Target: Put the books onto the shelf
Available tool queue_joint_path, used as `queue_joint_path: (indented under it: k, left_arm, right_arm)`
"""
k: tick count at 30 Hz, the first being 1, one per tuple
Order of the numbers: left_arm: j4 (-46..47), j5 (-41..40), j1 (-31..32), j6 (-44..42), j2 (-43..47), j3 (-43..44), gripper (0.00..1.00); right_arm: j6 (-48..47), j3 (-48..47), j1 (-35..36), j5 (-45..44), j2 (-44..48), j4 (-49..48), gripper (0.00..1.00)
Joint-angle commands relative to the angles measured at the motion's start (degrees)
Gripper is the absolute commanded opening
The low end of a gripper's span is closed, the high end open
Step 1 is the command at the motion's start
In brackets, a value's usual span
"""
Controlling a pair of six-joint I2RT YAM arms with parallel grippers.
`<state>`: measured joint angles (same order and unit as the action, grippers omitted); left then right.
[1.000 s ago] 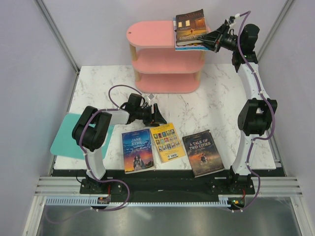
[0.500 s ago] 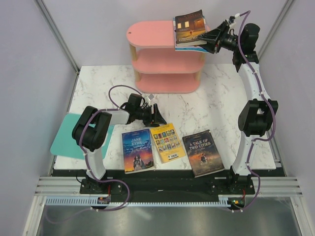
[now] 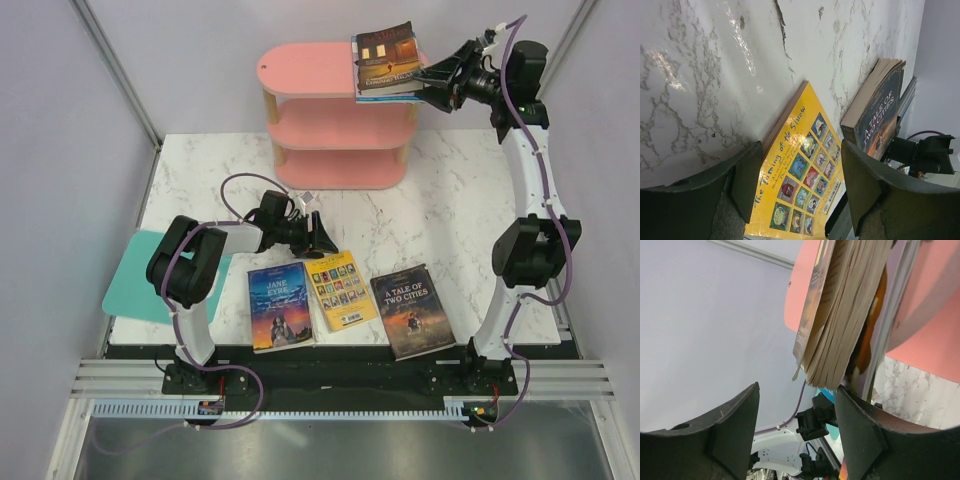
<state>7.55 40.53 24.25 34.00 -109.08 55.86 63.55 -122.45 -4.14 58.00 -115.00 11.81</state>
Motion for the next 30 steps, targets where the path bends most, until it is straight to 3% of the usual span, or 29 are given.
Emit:
queue_joint_path:
  k: [1,7,10,13,19,25,30]
  left_arm:
    - [-0.52,0.07,0.45,-2.62,2.55,0.04,0.71]
    - [-1.75,-1.59,0.53,-3.32,4.48,-0.48,0.73]
    - [-3.33,-2.65,1.67,-4.73,6.15,0.48,0.74]
    - [-5.79,-2.65,4.04,-5.61,7.21,2.32,0.75]
    - [-9.75,-3.62,9.06,-2.45,9.23,4.44,0.75]
    - [-16.07,-3.71,13.97,0.1,9.42,5.49,0.76]
    - [-17.04,-2.57,18.1,3.17,6.17,5.23,0.76]
  right_arm:
    - [-8.95,-1.82,-1.22,-3.67,5.48,9.88,0.68]
    - [-28.25,1.41,-1.75,-14.28,13.72,28.42,0.73]
    - [-36.35,12.91,-1.75,-22.71,22.93,30.63,0.87]
    - [-40.68,32.9,-1.57,-26.35,30.68,30.55,0.96]
    - [-41.93,63.68,-1.05,-27.76,40.37,28.18,0.98]
    - [-38.77,78.3,-0.87,-33.73,44.69,30.46,0.98]
    - [-37.01,83.6,-0.69,-38.05,46.18,31.17,0.98]
